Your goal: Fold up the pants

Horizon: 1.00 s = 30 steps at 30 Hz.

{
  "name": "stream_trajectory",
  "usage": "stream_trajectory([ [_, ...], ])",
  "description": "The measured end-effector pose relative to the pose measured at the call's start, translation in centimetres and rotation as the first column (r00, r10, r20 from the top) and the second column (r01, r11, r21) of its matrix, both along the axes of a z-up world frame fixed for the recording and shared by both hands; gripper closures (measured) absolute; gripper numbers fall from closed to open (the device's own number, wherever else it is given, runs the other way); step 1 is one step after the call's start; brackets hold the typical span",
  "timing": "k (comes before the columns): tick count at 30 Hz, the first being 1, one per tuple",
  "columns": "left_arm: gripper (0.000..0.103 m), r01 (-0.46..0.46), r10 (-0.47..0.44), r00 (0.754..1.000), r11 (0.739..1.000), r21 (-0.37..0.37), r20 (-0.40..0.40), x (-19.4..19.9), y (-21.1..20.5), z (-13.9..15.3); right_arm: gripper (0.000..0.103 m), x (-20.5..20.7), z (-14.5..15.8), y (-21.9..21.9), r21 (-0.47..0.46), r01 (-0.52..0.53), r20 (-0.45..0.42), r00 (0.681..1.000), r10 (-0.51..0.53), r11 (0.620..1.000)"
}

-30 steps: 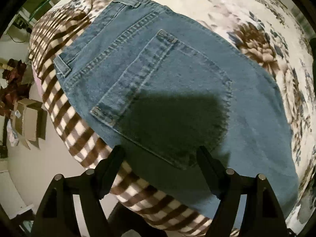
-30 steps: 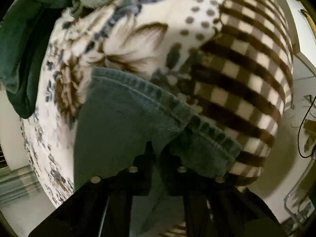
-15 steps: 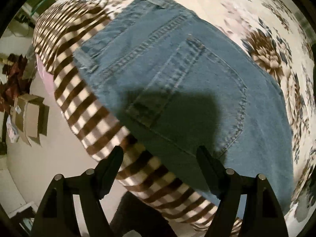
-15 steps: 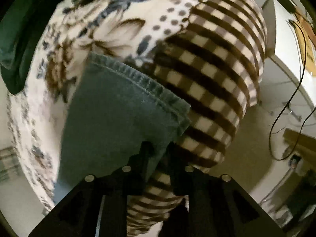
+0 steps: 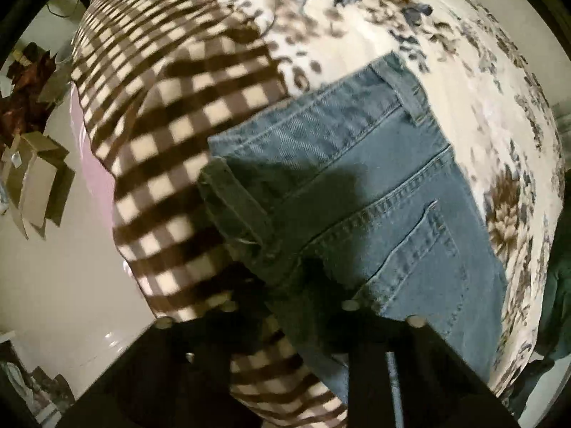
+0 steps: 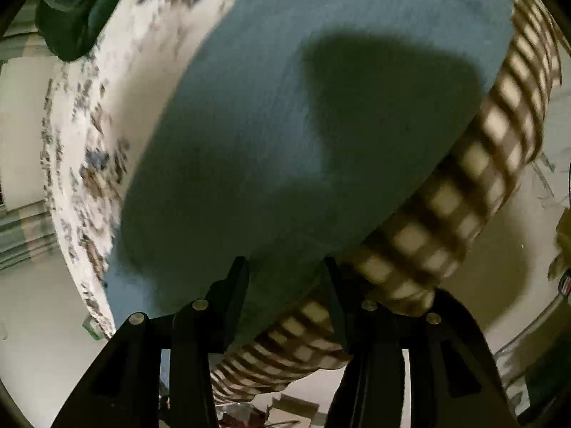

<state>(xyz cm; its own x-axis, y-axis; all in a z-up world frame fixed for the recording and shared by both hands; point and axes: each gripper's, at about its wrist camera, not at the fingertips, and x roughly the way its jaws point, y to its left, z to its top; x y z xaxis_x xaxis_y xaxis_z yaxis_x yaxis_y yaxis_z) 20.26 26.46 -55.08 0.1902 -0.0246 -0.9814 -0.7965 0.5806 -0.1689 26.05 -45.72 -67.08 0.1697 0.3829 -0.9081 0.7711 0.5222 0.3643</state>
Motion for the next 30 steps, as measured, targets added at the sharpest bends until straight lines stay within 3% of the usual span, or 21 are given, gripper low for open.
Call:
stream_trajectory([
  [2,0.091,0.024,-0.024,0.999,1.0,0.005,0.023,-0.3,0.2,1.1,0.06,0.0,-0.3,1.5,-0.018,0.016,-0.003,1.0,-0.016,1.0],
  [5,0.091,0.034,-0.035,0.997,0.999,0.009,0.069,-0.9,1.7,3.5,0.084,0.1,-0.4,2.9,-0.059,0.014,-0.014,1.0,-0.015,0.998],
  [8,0.091,0.049,-0.05,0.994,0.999,0.013,0.098,-1.1,2.7,4.8,0.087,0.7,0.1,4.5,-0.097,-0.024,-0.033,0.999,0.021,0.995],
  [11,0.091,0.048,-0.048,0.996,0.999,0.012,0.076,-0.6,3.8,3.3,0.089,0.7,0.5,5.4,-0.103,-0.072,-0.048,0.997,0.067,0.992],
  [14,0.087,0.054,-0.053,0.998,0.998,-0.026,0.031,0.7,3.5,0.2,0.088,0.2,0.1,5.8,-0.092,-0.084,-0.077,0.994,0.077,0.992],
  [16,0.086,0.059,-0.058,0.998,0.998,-0.03,0.036,0.5,3.4,-0.1,0.087,-0.2,0.0,5.3,-0.054,-0.036,-0.069,0.997,0.032,0.998],
  [17,0.086,0.069,-0.068,0.997,0.997,-0.025,0.042,0.5,3.3,0.0,0.083,-0.1,0.1,5.2,-0.039,-0.015,-0.061,0.998,0.013,0.999],
  [18,0.086,0.08,-0.079,0.996,0.997,-0.018,0.049,0.4,3.1,0.1,0.07,-0.4,0.2,4.9,-0.017,0.013,-0.038,0.999,-0.014,1.0],
  [20,0.086,0.087,-0.086,0.994,0.996,-0.013,0.061,0.0,3.0,0.0,0.061,-0.7,0.4,4.0,0.001,0.058,0.017,0.998,-0.058,0.998],
  [23,0.086,0.092,-0.092,0.994,0.996,-0.001,0.059,-0.2,2.8,-0.2,0.062,-0.4,-0.6,3.2,-0.006,0.088,0.02,0.996,-0.088,0.996],
  [26,0.088,0.126,-0.127,0.991,0.992,0.028,0.048,0.2,2.4,0.3,0.103,-0.5,-1.4,2.9,-0.06,0.103,-0.014,0.994,-0.104,0.993],
  [30,0.087,0.141,-0.142,0.989,0.99,0.02,0.039,0.1,2.9,0.3,0.103,-2.4,0.3,2.0,-0.206,0.072,-0.068,0.994,-0.087,0.976],
])
